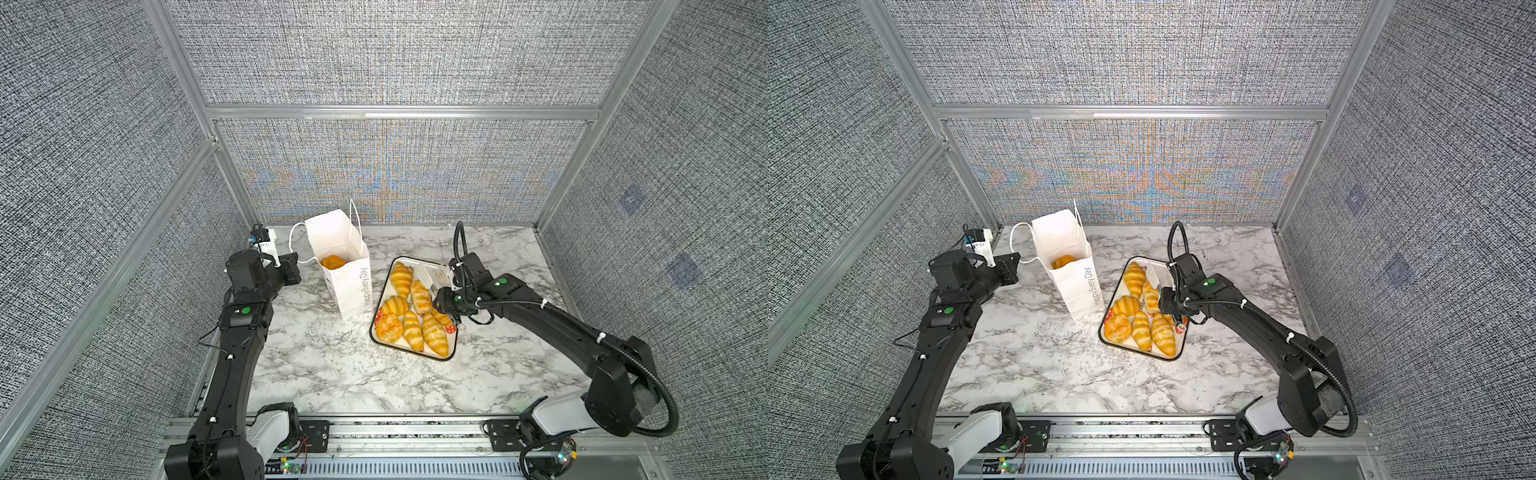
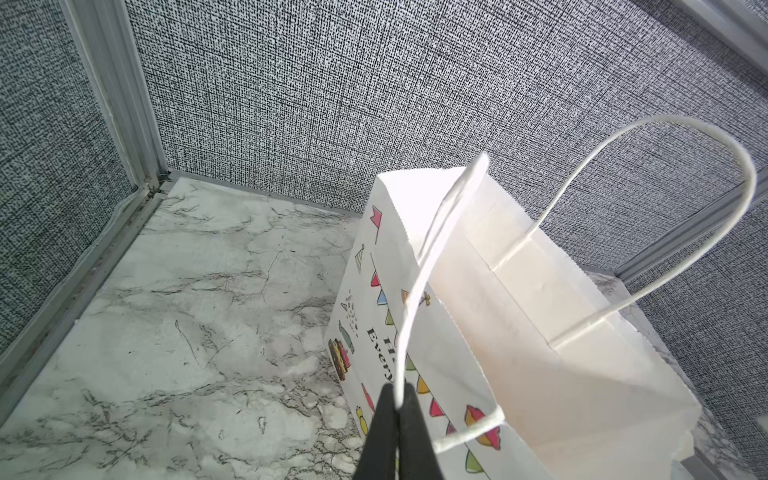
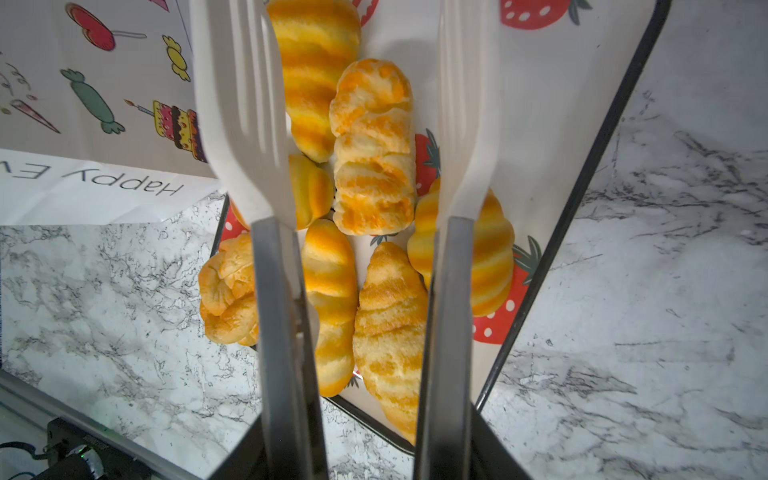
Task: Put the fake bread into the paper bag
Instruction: 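Move the open tongs with the right gripper back over the bread tray, then lower the tongs onto a twisted bread on the tray and squeeze shut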
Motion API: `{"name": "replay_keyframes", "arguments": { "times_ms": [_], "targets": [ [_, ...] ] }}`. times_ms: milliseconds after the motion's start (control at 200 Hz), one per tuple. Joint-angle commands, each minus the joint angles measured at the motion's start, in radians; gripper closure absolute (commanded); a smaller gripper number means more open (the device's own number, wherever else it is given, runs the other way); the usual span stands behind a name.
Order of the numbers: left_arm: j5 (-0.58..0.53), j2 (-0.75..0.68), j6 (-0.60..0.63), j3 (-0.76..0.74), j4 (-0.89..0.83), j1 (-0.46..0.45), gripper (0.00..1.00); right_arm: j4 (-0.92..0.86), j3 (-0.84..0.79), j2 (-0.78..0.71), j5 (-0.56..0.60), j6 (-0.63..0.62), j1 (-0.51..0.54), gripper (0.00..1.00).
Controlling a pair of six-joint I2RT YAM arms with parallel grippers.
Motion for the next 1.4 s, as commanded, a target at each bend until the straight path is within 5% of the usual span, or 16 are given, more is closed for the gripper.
{"name": "replay_keyframes", "arguments": {
  "times_ms": [0, 1396],
  "targets": [
    [0.01, 0.002, -0.001, -0.002, 0.024, 0.002, 1.0, 0.024, 0.001, 0.023, -0.001, 0.011, 0.015, 0.51],
    [0.005, 0.002, 0.001, 0.002, 0.017, 0.001, 1.0, -0.111, 0.09, 0.194, 0.183, 0.025, 0.125, 0.47]
  ]
}}
